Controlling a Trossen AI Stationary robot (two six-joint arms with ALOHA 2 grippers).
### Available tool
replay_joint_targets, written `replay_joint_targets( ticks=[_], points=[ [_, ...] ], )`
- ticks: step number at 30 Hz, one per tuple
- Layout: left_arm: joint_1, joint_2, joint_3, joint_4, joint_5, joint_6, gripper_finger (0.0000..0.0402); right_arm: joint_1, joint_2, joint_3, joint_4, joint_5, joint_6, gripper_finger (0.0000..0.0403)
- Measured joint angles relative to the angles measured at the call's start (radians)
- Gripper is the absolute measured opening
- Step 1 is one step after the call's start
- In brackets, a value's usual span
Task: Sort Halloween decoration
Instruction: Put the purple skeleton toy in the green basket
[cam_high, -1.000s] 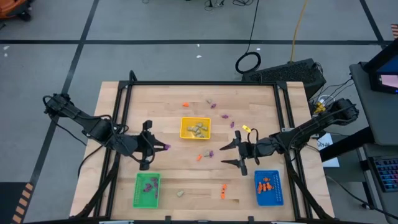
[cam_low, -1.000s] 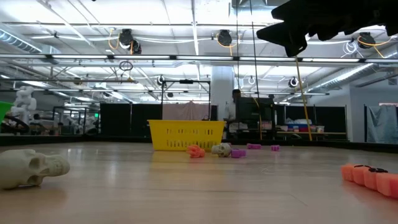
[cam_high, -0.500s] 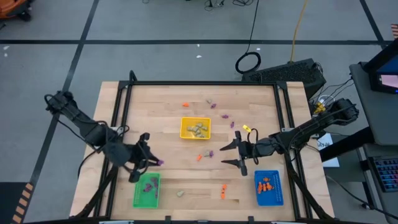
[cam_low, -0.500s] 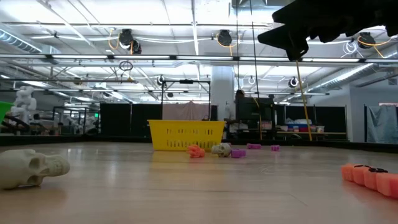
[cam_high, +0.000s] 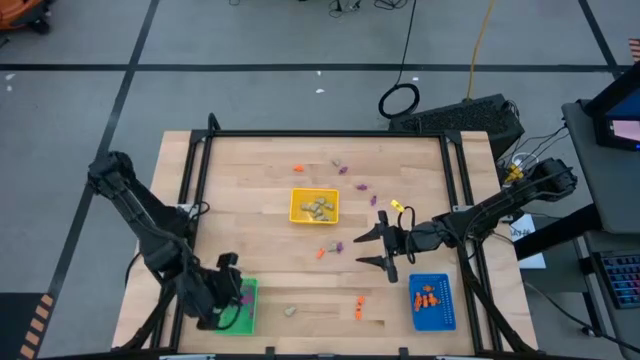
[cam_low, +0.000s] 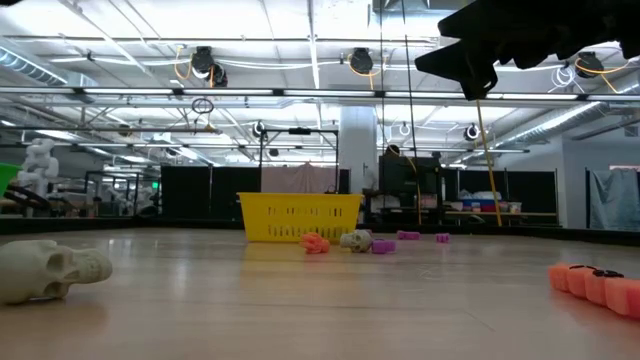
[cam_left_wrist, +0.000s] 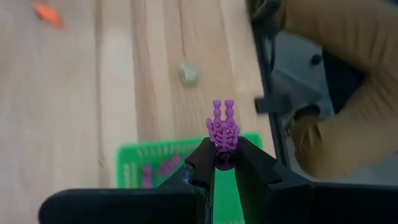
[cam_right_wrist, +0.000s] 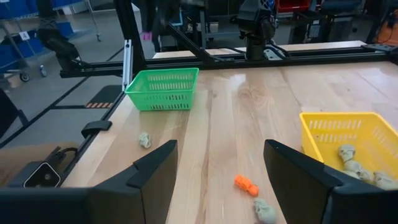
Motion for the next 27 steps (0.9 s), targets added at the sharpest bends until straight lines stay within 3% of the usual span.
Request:
replay_joint_targets(
  ticks=[5,22,27],
  points=[
    [-0.017,0.063,0.000,-0.007,0.047,-0.096,0.0042,0.000,0.000,0.000,-0.002,0.000,0.000,0.0226],
    [-0.052,0.225,0.000,0.015,0.078,-0.180,0.0042,0.000,0.000,0.000,-0.021,0.000,0.010,0.0226],
    [-0.051,0.235,0.000,0.017,0.073,-0.186,0.0067,0.000,0.000,0.000,-0.031,0.000,0.010,0.0226]
  ],
)
